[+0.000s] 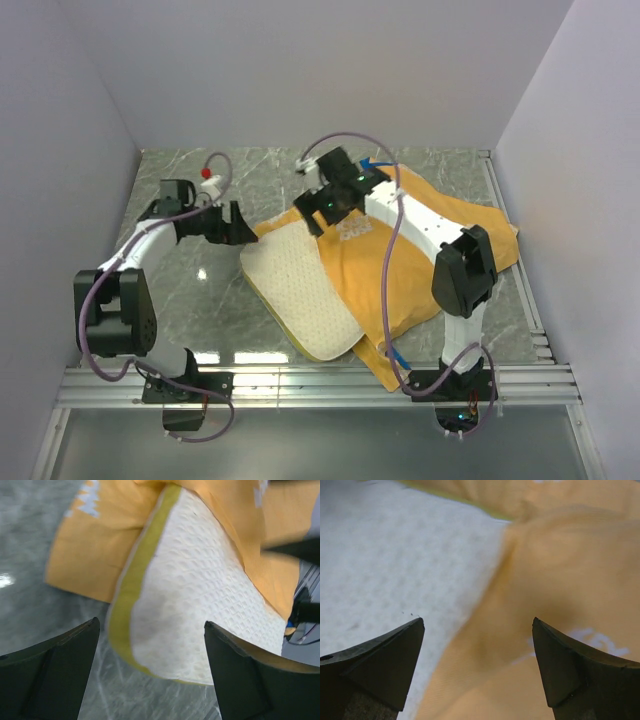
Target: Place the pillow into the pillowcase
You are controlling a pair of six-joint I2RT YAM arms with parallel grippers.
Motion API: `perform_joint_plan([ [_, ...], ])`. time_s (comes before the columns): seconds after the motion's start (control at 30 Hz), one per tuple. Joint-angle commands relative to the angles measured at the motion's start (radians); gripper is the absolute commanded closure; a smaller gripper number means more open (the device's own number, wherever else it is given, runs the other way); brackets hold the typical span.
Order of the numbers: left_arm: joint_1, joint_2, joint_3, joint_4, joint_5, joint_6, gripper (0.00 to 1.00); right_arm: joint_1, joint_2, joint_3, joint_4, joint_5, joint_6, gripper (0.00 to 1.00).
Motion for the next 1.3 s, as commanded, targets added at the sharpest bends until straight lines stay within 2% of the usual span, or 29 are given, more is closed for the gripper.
perform_joint_plan([
  [0.0,-0.115,-0.041,-0.061,0.078,-0.102,0.012,0.09,-0.107,-0.044,0.068,0.034,-0.018,-0.005,0.05],
  [0.07,-0.16,-0.012,-0.078,0.123,-0.163,-0.066,0.09,-0.131,0.018,0.129,0.04,-0.014,-0.037,0.05],
  [0.2,-0.186,0.049,-0.066,0.128,-0.146,-0.138,0.07,-0.179,0.167,0.353,-0.062,-0.05,-0.042,0.05],
  [0.27,-0.238,0.09,-0.054,0.115,-0.174,-0.134,0.08,-0.203,0.204,0.357,-0.069,-0.122,-0.037,0.05],
  [0.33,-0.281,0.143,-0.014,0.074,-0.221,-0.106,0.13,-0.208,0.214,0.303,-0.061,-0.15,-0.033,0.09],
  [0.37,-0.296,0.205,0.003,0.06,-0.217,-0.106,0.24,-0.21,0.226,0.283,-0.064,-0.182,-0.039,0.11],
  [0.43,-0.295,0.27,0.075,0.001,-0.229,-0.085,0.38,-0.21,0.235,0.219,-0.082,-0.21,-0.036,0.16],
  [0.47,-0.284,0.32,0.099,-0.024,-0.24,-0.068,0.54,-0.211,0.235,0.193,-0.088,-0.236,-0.034,0.18],
  [0.53,-0.251,0.348,0.17,-0.071,-0.277,-0.019,0.71,-0.211,0.224,0.095,-0.09,-0.266,-0.031,0.32],
  [0.57,-0.235,0.367,0.196,-0.089,-0.289,0.021,0.9,-0.208,0.205,0.023,-0.095,-0.314,-0.03,0.45],
  [0.6,-0.22,0.378,0.255,-0.104,-0.303,0.044,0.97,-0.211,0.191,-0.017,-0.095,-0.343,-0.025,0.52],
  [0.67,-0.17,0.414,0.325,-0.148,-0.341,0.093,1.0,-0.208,0.131,-0.138,-0.078,-0.417,-0.001,0.6],
  [0.73,-0.127,0.457,0.43,-0.191,-0.332,0.127,1.0,-0.204,0.055,-0.212,-0.052,-0.541,0.024,0.6],
  [0.8,-0.123,0.485,0.525,-0.24,-0.321,0.164,0.99,-0.197,0.004,-0.267,-0.041,-0.668,0.039,0.55],
  [0.83,-0.123,0.49,0.538,-0.257,-0.309,0.2,0.99,-0.193,-0.019,-0.271,-0.041,-0.697,0.041,0.51],
  [0.87,-0.123,0.487,0.543,-0.273,-0.282,0.214,0.99,-0.193,-0.054,-0.248,-0.049,-0.702,0.042,0.37],
  [0.9,-0.123,0.48,0.541,-0.282,-0.259,0.225,0.93,-0.199,-0.069,-0.226,-0.05,-0.645,0.046,0.31],
  [0.93,-0.12,0.473,0.537,-0.3,-0.225,0.253,0.73,-0.205,-0.093,-0.206,-0.05,-0.608,0.047,0.28],
  [1.0,-0.116,0.41,0.485,-0.302,-0.139,0.279,0.54,-0.22,-0.112,-0.151,-0.02,-0.511,0.044,0.22],
  [1.03,-0.116,0.341,0.459,-0.291,-0.117,0.29,0.43,-0.239,-0.119,-0.134,-0.007,-0.398,0.039,0.2],
  [1.1,-0.114,0.263,0.384,-0.253,-0.075,0.329,0.36,-0.256,-0.101,-0.053,-0.001,-0.327,0.027,0.18],
  [1.13,-0.114,0.182,0.359,-0.235,-0.071,0.36,0.29,-0.277,-0.066,-0.015,-0.007,-0.267,0.03,0.18],
  [1.27,-0.119,0.089,0.308,-0.187,-0.093,0.417,0.14,-0.328,0.035,0.125,0.065,-0.202,0.036,0.16],
])
